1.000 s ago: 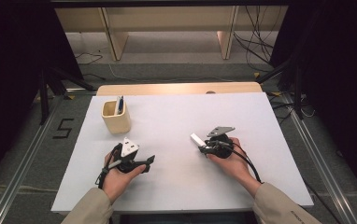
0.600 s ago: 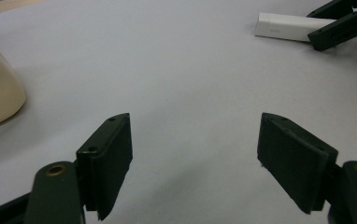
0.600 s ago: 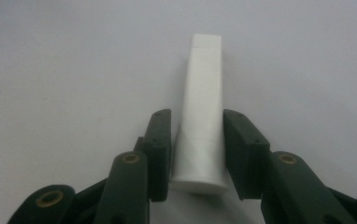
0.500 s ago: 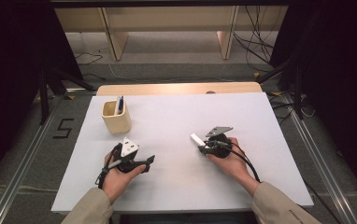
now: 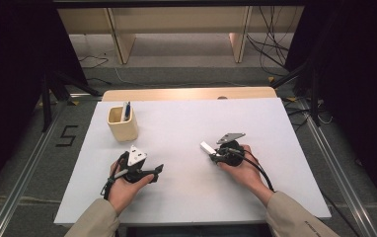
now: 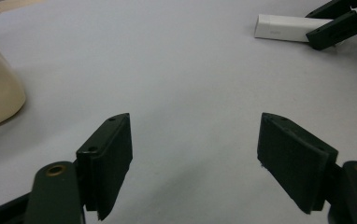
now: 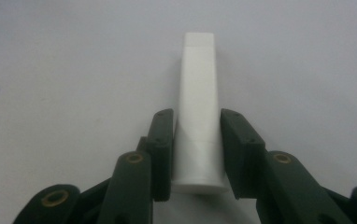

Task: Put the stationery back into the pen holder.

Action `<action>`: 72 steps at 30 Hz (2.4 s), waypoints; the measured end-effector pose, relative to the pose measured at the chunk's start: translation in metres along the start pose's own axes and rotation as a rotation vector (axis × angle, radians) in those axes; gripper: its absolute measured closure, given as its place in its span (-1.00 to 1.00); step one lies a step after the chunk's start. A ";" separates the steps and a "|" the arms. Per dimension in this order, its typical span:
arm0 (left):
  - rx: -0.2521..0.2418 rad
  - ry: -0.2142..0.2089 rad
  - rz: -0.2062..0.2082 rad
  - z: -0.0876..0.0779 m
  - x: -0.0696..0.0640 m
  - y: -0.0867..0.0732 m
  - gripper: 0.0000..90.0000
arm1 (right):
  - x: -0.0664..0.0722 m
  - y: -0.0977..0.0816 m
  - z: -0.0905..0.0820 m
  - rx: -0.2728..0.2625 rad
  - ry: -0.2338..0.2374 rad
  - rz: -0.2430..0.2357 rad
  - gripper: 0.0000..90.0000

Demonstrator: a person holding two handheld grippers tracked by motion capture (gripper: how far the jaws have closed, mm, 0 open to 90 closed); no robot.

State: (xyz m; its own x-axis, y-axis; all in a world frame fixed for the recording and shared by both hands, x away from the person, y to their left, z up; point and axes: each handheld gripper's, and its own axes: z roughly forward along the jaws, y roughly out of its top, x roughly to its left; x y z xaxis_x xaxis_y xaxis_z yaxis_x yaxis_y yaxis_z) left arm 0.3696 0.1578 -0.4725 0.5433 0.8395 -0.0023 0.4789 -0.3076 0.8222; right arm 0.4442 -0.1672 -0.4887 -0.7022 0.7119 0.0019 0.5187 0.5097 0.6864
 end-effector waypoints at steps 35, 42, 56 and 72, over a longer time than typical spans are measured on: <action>0.000 -0.023 0.014 0.000 0.001 -0.001 -0.37 | -0.004 0.005 -0.010 -0.001 0.065 0.016 0.50; -0.003 -0.039 0.030 0.000 0.000 -0.001 -0.37 | -0.001 0.005 -0.018 -0.007 0.104 -0.011 0.50; -0.005 -0.147 0.124 0.000 -0.009 0.000 -0.35 | 0.013 0.001 -0.034 0.027 0.282 -0.182 0.50; 0.002 -0.216 0.165 -0.001 -0.015 -0.002 -0.36 | 0.027 -0.007 -0.042 0.057 0.382 -0.259 0.50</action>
State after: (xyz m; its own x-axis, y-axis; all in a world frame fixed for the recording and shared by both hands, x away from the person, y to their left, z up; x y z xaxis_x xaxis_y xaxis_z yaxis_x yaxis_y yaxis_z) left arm 0.3600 0.1464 -0.4741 0.7486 0.6630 0.0101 0.3731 -0.4338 0.8201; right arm 0.4012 -0.1720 -0.4633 -0.9362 0.3336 0.1109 0.3205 0.6807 0.6587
